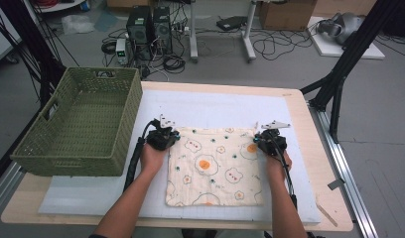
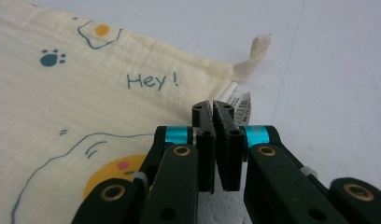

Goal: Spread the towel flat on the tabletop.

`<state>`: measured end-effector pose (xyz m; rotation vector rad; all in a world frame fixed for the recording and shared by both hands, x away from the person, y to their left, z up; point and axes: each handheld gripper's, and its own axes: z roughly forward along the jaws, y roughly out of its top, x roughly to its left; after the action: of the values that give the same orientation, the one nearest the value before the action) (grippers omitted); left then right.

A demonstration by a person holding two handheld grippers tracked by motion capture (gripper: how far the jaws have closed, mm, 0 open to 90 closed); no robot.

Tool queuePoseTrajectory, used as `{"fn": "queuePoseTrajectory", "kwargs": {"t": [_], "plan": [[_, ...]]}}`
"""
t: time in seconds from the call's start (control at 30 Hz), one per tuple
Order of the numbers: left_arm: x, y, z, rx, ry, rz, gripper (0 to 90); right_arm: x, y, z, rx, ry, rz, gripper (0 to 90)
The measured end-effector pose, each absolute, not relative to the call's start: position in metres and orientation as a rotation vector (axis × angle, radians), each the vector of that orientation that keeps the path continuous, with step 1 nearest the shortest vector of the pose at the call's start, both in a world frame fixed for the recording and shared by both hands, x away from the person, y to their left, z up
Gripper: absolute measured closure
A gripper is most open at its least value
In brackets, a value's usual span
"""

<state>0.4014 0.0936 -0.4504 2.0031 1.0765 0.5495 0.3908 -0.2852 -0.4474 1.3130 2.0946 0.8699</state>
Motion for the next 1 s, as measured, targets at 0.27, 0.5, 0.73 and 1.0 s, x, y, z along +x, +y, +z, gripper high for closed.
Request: {"fn": "queuePoseTrajectory", "kwargs": {"t": [0.27,0.5,0.73,1.0], "plan": [[0.398,0.110,-0.442,1.898,1.074,0.477,58.1,0.371,-0.307,-0.423,1.323,2.012,1.046,63.2],[0.387,0.120,-0.424,1.817,1.025,0.425,41.3,0.336,-0.321,-0.409,1.254,1.993,1.149,56.0],[0.369,0.126,-0.423,1.763,0.977,0.404,34.3,0.299,-0.326,-0.409,1.182,2.027,1.173,53.4],[0.364,0.121,-0.432,1.858,0.976,0.383,40.9,0.279,-0.322,-0.425,1.164,2.087,1.153,51.9]]}}
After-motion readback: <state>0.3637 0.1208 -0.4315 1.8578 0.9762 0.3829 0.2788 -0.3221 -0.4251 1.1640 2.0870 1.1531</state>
